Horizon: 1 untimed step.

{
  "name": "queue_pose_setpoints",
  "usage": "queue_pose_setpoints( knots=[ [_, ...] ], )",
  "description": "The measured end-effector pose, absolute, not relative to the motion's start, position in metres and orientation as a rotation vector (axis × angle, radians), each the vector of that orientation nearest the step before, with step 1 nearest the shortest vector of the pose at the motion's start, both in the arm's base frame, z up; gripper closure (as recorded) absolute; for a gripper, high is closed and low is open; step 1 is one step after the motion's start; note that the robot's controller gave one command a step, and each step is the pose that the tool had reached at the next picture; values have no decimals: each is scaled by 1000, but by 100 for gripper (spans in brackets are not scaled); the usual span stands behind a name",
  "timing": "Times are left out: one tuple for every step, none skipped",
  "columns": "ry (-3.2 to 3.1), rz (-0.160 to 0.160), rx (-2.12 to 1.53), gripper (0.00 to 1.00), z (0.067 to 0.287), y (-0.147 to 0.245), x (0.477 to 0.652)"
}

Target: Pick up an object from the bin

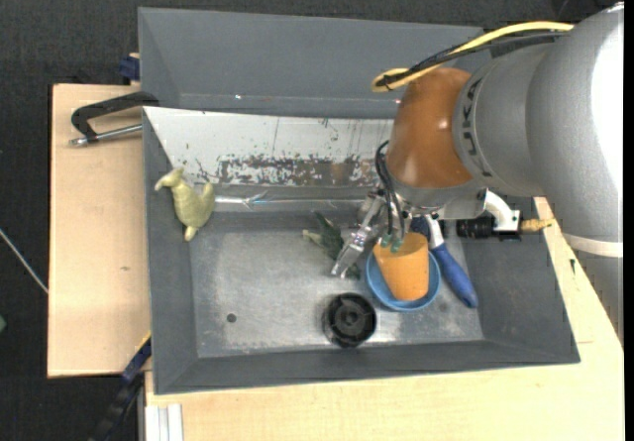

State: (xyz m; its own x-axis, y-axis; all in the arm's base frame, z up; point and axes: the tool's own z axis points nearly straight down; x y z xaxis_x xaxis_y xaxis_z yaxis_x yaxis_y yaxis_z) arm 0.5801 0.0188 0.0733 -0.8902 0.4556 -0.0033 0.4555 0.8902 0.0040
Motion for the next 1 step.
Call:
queue_pose_setpoints(
  knots=[
    [2936, 8, 1059, 0, 75, 39, 564]
  ],
)
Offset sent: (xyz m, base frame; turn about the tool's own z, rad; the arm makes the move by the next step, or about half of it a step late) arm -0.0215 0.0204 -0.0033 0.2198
